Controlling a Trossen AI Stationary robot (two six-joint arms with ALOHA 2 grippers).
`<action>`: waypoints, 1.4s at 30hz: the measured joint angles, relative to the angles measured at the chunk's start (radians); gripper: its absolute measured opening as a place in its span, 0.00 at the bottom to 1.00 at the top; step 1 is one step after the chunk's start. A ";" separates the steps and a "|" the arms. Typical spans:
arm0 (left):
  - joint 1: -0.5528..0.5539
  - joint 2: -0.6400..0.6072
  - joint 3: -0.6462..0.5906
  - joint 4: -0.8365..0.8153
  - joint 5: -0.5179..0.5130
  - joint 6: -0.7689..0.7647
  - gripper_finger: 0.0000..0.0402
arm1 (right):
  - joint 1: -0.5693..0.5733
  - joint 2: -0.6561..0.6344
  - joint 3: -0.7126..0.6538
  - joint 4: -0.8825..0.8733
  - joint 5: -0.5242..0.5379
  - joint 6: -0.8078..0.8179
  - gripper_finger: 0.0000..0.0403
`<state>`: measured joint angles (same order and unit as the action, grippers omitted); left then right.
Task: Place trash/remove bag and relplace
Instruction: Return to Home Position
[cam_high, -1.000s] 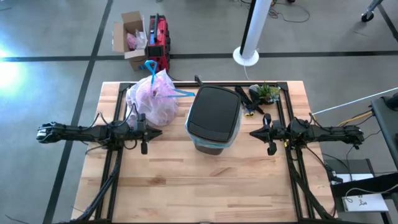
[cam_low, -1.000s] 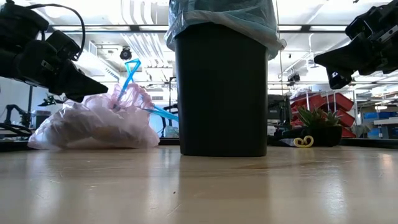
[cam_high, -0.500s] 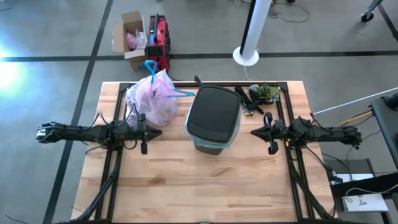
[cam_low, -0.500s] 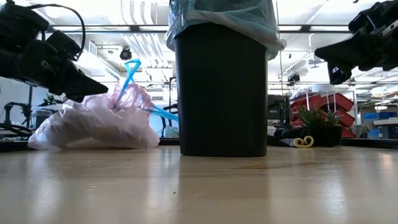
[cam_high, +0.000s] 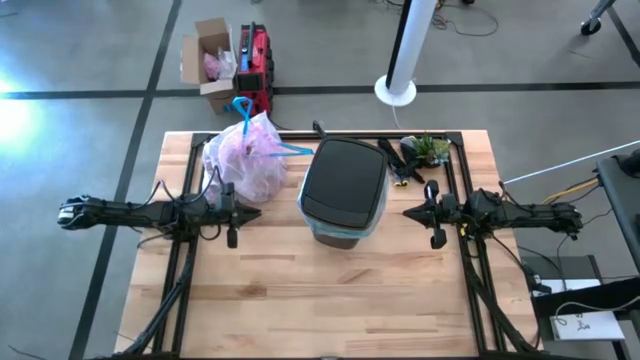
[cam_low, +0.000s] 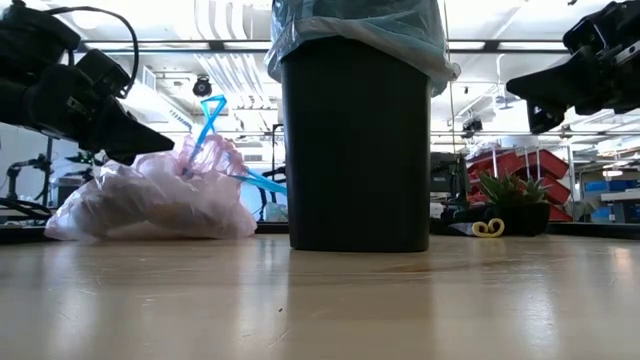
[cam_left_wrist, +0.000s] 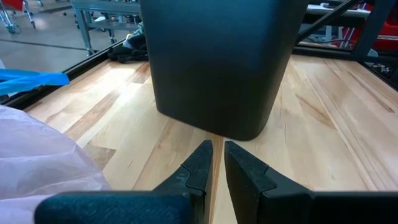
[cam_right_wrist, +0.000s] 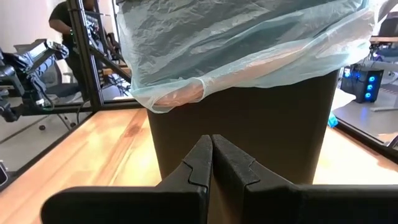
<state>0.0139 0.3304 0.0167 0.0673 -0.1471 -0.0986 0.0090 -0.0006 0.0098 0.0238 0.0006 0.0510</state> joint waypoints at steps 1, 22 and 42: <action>0.000 0.002 0.001 0.000 0.000 0.000 0.07 | 0.000 0.000 0.000 0.000 0.000 0.000 0.00; 0.000 0.017 0.003 -0.001 0.000 0.000 0.07 | 0.000 0.000 0.000 0.002 0.000 0.000 0.00; 0.000 0.017 0.004 -0.001 0.000 0.000 0.07 | 0.024 0.000 0.000 0.002 -0.001 -0.001 0.00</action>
<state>0.0139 0.3473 0.0204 0.0666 -0.1474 -0.0986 0.0326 -0.0002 0.0101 0.0255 -0.0002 0.0500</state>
